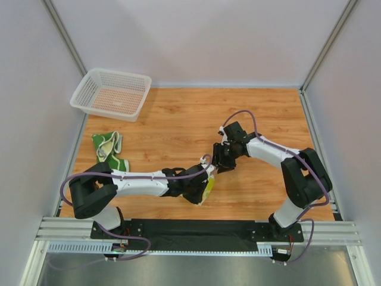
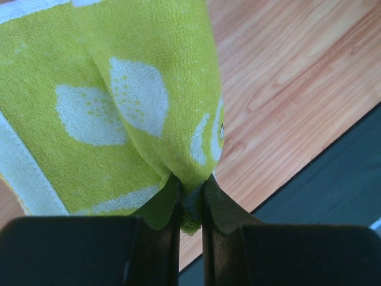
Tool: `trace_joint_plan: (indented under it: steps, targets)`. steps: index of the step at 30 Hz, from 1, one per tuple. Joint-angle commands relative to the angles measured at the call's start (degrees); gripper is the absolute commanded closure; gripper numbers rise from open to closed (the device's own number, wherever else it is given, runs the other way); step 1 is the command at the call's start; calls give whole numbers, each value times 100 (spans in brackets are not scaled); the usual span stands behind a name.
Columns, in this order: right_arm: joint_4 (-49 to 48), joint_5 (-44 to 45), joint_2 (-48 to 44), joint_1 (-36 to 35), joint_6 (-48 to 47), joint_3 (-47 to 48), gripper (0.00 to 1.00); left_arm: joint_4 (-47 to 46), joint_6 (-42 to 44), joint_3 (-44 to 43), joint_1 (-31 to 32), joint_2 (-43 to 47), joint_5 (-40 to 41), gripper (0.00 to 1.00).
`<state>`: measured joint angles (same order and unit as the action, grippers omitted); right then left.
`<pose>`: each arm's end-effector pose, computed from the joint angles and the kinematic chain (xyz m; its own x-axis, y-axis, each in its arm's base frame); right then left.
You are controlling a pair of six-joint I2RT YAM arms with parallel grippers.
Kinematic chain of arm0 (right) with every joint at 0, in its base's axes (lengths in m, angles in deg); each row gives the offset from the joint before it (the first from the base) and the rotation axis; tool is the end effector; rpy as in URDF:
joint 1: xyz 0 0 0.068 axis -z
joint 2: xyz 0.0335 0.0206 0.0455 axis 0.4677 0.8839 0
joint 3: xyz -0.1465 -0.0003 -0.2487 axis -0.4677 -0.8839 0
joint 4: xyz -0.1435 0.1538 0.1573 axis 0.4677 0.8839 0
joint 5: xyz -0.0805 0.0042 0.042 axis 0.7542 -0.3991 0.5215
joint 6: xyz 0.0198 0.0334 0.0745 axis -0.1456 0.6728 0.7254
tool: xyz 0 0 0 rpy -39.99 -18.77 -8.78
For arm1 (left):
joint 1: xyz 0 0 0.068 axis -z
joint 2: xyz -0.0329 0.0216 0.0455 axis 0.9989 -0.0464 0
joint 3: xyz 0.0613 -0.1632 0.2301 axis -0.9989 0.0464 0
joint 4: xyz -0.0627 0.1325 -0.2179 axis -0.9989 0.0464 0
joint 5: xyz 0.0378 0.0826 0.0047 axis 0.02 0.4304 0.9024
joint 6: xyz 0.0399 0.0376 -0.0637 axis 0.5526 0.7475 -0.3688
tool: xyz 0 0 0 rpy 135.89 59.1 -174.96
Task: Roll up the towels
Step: Roll the towel
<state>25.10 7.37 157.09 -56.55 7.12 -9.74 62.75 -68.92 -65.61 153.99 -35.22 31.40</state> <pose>0.2651 0.1796 0.1521 -0.9931 -0.0477 -0.1075 -0.0956 0.8598 0.5015 0.1280 -0.2958 0.1463 -0.7752 0.4426 -0.4507 0.5941 0.7534 -0.2820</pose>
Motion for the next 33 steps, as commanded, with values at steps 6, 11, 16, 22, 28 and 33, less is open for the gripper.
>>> trace_joint_plan:
  steps: [6, 11, 16, 22, 28, 33]
  targets:
    - [521, 322, -43, 353, -344, 321, 55, -897, -659, 658, -494, 635, -1296, 100]
    - [556, 313, -245, 485, -309, 242, 55, -1863, -1177, 1318, -1040, 961, -1958, 100]
    - [-14, -160, -675, 485, -64, -144, 51, -2514, -2046, 1766, -1487, 1094, -2494, 100]
    - [-1270, -1197, -1088, 493, 437, -987, 46, -3858, -3180, 2521, -1743, 980, -2776, 100]
    - [-1948, -1532, -1037, 327, 570, -1375, 43, -4298, -3708, 2943, -1840, 436, -2688, 100]
    - [-2466, -1594, -861, 125, 657, -1595, 42, -5485, -4438, 3366, -1998, -188, -2837, 100]
